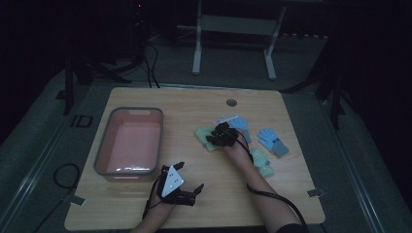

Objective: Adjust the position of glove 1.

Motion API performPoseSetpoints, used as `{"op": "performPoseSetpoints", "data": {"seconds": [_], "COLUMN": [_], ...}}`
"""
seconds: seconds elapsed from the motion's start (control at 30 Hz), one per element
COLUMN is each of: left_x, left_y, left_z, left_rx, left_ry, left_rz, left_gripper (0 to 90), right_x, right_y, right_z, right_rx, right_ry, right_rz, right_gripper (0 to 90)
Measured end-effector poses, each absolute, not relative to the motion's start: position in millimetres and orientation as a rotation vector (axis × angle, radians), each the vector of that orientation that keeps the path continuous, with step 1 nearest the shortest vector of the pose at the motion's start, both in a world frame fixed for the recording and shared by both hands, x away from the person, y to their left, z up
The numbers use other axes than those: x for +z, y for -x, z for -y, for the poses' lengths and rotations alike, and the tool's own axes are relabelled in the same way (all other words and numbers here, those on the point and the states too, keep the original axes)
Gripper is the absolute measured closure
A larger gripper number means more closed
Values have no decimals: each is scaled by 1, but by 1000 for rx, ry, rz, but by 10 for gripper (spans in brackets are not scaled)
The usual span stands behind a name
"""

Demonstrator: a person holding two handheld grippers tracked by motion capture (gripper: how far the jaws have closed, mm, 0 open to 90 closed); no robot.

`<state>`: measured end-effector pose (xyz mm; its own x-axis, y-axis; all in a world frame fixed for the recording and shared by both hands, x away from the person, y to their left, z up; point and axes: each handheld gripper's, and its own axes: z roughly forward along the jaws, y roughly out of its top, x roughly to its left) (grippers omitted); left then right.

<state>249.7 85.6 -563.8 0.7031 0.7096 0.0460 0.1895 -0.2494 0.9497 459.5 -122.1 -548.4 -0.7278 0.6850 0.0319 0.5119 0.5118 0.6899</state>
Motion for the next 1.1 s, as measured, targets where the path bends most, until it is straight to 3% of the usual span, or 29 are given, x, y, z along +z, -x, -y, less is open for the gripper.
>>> {"op": "performPoseSetpoints", "data": {"seconds": [0.17, 0.27, 0.77, 1.1], "left_x": [-564, -564, -564, -564], "left_y": [-250, -250, -250, -249], "left_z": [-86, -86, -86, -85], "left_rx": [580, 580, 584, 587], "left_ry": [-1792, -1791, -1791, -1792], "left_rz": [-714, -716, -718, -716], "left_gripper": [9, 9, 9, 9], "right_x": [-549, -548, -503, -503], "right_y": [-454, -449, -380, -330], "right_z": [119, 117, 142, 165], "right_rx": [1011, 1031, 1055, 1091], "right_ry": [-1018, -1082, -1264, -1381], "right_rz": [-2476, -2454, -2228, -2107], "right_gripper": [806, 840, 855, 855]}}
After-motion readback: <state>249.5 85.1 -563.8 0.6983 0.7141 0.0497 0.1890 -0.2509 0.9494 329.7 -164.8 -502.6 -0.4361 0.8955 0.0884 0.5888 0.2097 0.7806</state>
